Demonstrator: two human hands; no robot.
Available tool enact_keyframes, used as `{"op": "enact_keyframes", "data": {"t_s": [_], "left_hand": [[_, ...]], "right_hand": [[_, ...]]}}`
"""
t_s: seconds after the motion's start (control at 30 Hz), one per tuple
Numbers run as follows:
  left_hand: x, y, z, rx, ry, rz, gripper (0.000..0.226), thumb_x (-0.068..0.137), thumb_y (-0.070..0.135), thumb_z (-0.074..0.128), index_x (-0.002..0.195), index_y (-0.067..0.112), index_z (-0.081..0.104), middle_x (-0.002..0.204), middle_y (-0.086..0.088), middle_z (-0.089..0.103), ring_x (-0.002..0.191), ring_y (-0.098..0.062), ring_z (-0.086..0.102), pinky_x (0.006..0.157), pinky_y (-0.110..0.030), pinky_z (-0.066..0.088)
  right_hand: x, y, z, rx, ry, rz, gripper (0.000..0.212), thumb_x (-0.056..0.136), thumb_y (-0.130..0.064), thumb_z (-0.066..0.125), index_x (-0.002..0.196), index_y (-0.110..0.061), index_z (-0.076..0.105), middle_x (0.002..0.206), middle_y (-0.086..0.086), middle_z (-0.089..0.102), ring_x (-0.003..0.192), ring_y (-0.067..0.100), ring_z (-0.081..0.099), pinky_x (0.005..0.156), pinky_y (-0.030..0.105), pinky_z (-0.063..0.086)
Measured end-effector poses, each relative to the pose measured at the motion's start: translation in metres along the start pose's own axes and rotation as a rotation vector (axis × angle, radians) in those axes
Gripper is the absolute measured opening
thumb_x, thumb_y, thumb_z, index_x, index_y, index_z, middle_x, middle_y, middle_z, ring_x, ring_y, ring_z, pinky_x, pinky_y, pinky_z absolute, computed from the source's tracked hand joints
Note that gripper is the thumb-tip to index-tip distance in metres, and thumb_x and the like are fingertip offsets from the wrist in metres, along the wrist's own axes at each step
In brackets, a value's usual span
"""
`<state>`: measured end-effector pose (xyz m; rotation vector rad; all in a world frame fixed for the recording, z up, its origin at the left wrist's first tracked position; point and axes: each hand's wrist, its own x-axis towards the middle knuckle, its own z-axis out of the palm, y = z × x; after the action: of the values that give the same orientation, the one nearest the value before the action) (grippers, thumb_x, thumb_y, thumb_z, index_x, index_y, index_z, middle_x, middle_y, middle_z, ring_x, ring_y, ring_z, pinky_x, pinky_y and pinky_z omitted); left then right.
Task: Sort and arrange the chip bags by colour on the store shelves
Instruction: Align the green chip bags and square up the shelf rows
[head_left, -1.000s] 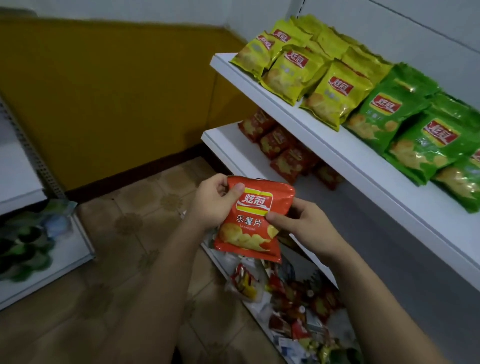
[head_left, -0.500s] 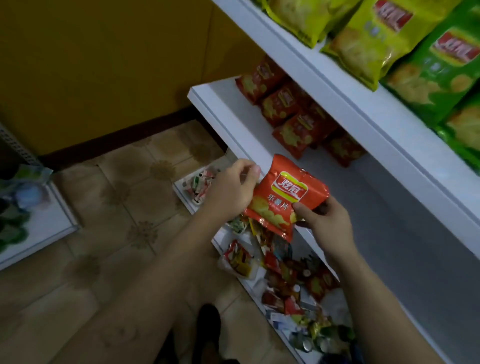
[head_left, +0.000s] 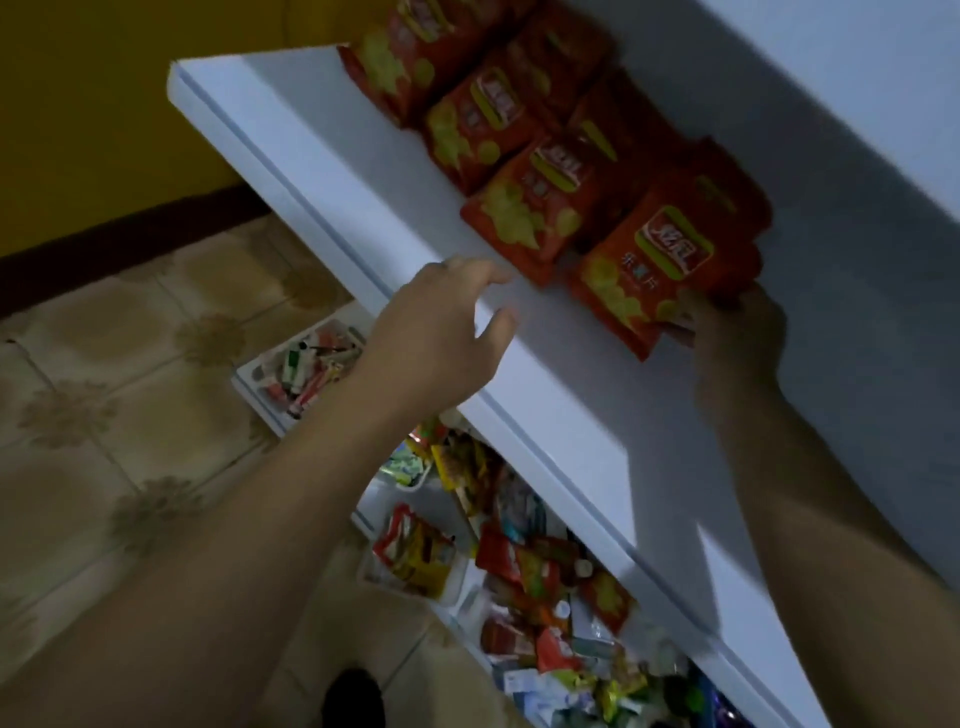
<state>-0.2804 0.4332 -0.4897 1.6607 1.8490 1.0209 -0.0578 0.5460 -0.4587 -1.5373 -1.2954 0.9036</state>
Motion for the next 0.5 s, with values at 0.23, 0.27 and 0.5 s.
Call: {"op": "enact_keyframes", "data": {"t_s": [0.23, 0.27, 0.5], "left_hand": [[0.025, -0.005, 0.029, 0.124, -0.003, 0.029, 0.045, 0.092, 0.046, 0.041, 0.119, 0.012, 0.055, 0.12, -0.006, 0.058, 0.114, -0.024, 0.05, 0.092, -0.043, 0.043], [0.026, -0.005, 0.032, 0.137, -0.002, 0.023, 0.043, 0.094, 0.045, 0.043, 0.121, 0.014, 0.054, 0.122, -0.006, 0.057, 0.115, -0.023, 0.049, 0.093, -0.041, 0.043], [0.033, 0.01, 0.042, 0.22, -0.064, 0.064, 0.045, 0.095, 0.04, 0.048, 0.135, 0.02, 0.048, 0.13, -0.005, 0.055, 0.118, -0.025, 0.047, 0.094, -0.037, 0.039]], "right_hand": [[0.085, 0.022, -0.011, -0.008, 0.016, 0.037, 0.029, 0.084, -0.009, 0.069, 0.112, -0.01, 0.063, 0.107, 0.007, 0.069, 0.092, 0.02, 0.07, 0.074, 0.035, 0.06], [0.092, 0.024, -0.011, -0.002, 0.01, 0.047, 0.029, 0.084, -0.007, 0.068, 0.112, -0.009, 0.063, 0.109, 0.008, 0.068, 0.092, 0.02, 0.069, 0.074, 0.035, 0.06], [0.109, 0.043, -0.011, -0.057, 0.056, 0.018, 0.035, 0.08, -0.005, 0.07, 0.114, -0.01, 0.062, 0.109, 0.008, 0.066, 0.098, 0.024, 0.065, 0.082, 0.041, 0.057]]}}
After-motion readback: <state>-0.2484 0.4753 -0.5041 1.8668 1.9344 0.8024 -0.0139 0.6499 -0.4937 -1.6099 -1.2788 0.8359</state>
